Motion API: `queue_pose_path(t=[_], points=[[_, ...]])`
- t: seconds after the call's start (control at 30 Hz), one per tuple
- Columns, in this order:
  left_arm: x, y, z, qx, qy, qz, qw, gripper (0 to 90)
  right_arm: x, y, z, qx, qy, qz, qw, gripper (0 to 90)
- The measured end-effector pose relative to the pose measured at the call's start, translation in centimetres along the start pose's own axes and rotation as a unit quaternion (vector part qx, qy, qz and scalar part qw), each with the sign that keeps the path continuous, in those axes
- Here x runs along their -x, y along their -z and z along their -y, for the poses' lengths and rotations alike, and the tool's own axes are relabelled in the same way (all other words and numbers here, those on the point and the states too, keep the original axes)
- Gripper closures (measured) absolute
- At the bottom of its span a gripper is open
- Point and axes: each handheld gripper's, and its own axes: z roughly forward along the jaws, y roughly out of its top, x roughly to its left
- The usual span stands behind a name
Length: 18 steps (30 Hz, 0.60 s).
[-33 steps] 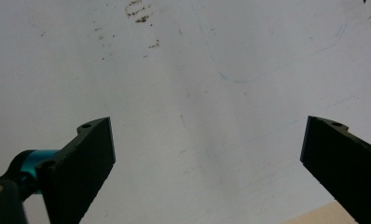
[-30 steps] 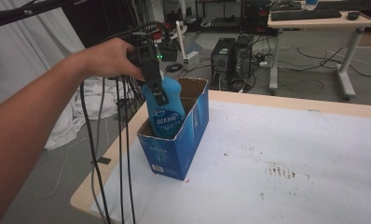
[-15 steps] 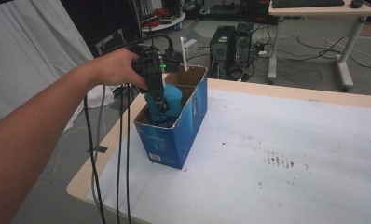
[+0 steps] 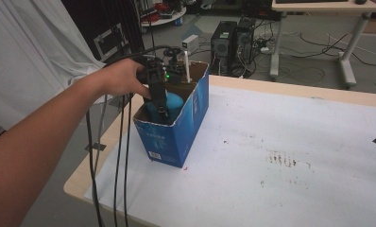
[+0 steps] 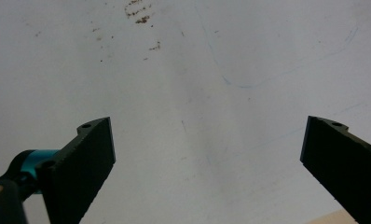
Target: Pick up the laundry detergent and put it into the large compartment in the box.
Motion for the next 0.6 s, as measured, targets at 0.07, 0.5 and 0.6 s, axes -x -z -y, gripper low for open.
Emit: queue_pose_path(t=[0.07, 0.5, 0.6], points=[[-0.07, 0.05, -0.03, 0.003, 0.001, 0.001, 1.0, 37.5, 0.01, -0.14, -0.05, 0.0, 0.001, -0.001, 1.0, 2.1], [-0.35, -0.14, -0.4, -0.006, 0.018, 0.012, 0.9998, 32.5, -0.03, -0.4, -0.06, 0.0, 0.0, -0.003, 1.0, 2.1], [-0.5, 0.0, -0.3, -0.002, 0.026, 0.017, 0.9995, 29.6, -0.1, -0.31, -0.01, 0.001, 0.002, -0.004, 1.0, 2.1]])
